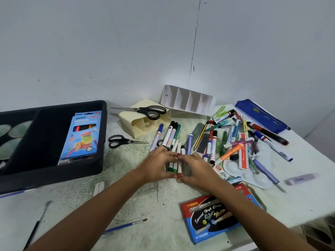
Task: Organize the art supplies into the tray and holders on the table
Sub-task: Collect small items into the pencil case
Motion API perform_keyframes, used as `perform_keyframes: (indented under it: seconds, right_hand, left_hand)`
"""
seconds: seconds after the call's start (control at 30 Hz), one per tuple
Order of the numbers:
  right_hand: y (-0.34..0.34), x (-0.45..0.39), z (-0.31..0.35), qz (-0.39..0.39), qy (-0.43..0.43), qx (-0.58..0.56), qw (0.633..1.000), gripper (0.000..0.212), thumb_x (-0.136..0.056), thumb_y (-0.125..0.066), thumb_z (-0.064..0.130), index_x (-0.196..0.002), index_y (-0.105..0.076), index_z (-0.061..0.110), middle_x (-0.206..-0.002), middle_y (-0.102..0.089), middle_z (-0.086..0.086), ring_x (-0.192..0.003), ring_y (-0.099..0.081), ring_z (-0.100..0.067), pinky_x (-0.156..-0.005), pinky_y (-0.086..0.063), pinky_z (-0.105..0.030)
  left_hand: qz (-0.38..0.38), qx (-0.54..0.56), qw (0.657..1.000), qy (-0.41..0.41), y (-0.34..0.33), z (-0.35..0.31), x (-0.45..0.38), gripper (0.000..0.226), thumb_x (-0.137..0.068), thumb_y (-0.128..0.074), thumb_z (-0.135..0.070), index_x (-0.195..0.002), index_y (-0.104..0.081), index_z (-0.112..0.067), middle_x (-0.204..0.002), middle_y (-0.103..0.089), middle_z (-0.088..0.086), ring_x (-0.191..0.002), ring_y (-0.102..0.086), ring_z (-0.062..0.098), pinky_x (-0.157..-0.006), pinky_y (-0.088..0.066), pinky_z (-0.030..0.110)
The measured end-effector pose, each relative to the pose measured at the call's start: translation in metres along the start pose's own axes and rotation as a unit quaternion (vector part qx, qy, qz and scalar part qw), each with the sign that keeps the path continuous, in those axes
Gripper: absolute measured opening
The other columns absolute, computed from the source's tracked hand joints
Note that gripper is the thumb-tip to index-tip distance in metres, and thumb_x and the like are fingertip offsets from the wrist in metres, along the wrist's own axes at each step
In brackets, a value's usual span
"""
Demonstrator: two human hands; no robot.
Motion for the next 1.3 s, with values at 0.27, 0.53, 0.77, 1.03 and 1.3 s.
perform_keyframes:
  seconds: [0.27, 0.53, 0.77, 1.03, 1.3]
  right_hand:
    - [0.007, -0.004, 0.001, 0.026, -0.005, -0.085, 0.996, 0.09, -0.065, -0.085, 0.038, -0.14, -0.037, 0.028, -0.122, -0.048, 0.008, -0.112, -0.04, -0.009, -0.091, -0.04, -0.028]
    - [0.007, -0.021, 0.034, 0.016, 0.041, -0.21, 0.977, 0.08, -0.063, -0.087, 0.029, -0.129, -0.043, 0.032, -0.116, -0.047, 0.01, -0.104, -0.046, 0.009, -0.075, -0.038, -0.004]
    - [-0.04, -0.047, 0.119, 0.101, 0.146, -0.191, 0.965, 0.064, -0.064, -0.087, 0.022, -0.119, -0.056, 0.025, -0.11, -0.049, 0.009, -0.099, -0.048, 0.001, -0.074, -0.039, -0.009]
    - [-0.061, -0.057, 0.153, 0.169, 0.179, -0.13, 0.96, 0.064, -0.064, -0.088, 0.033, -0.12, -0.06, 0.021, -0.11, -0.046, 0.01, -0.095, -0.046, 0.0, -0.07, -0.036, -0.006]
    - [-0.066, -0.058, 0.16, 0.188, 0.184, -0.104, 0.959, 0.059, -0.068, -0.085, 0.035, -0.12, -0.063, 0.018, -0.104, -0.044, 0.015, -0.093, -0.046, -0.001, -0.074, -0.04, -0.016]
  left_hand:
    - [-0.035, 0.03, 0.998, 0.035, 0.005, -0.001, 0.0, 0.065, -0.067, -0.083, -0.042, -0.126, -0.06, -0.023, -0.106, -0.052, -0.007, -0.099, -0.04, 0.009, -0.089, -0.04, 0.033]
    - [-0.133, 0.106, 0.985, 0.034, 0.044, 0.013, 0.062, 0.054, -0.06, -0.091, -0.036, -0.106, -0.069, -0.018, -0.114, -0.067, -0.007, -0.104, -0.054, 0.014, -0.088, -0.047, 0.033]
    - [-0.15, 0.076, 0.976, 0.138, 0.064, 0.053, 0.159, 0.051, -0.064, -0.089, -0.035, -0.111, -0.072, -0.022, -0.118, -0.065, -0.013, -0.105, -0.05, -0.007, -0.09, -0.044, 0.019]
    - [-0.16, 0.048, 0.966, 0.197, 0.056, 0.075, 0.195, 0.055, -0.065, -0.088, -0.039, -0.115, -0.071, -0.025, -0.123, -0.063, -0.016, -0.099, -0.044, 0.008, -0.079, -0.039, 0.023]
    - [-0.138, 0.031, 0.969, 0.2, 0.05, 0.083, 0.194, 0.049, -0.069, -0.083, -0.044, -0.114, -0.072, -0.027, -0.128, -0.061, -0.019, -0.102, -0.037, 0.006, -0.091, -0.037, 0.039]
Point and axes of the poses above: each hand's wrist, its own x-axis away from the middle knuckle, its own y-axis out of the back of the hand, z = x × y, the point moved 3 cm from there along -x, towards the middle knuckle
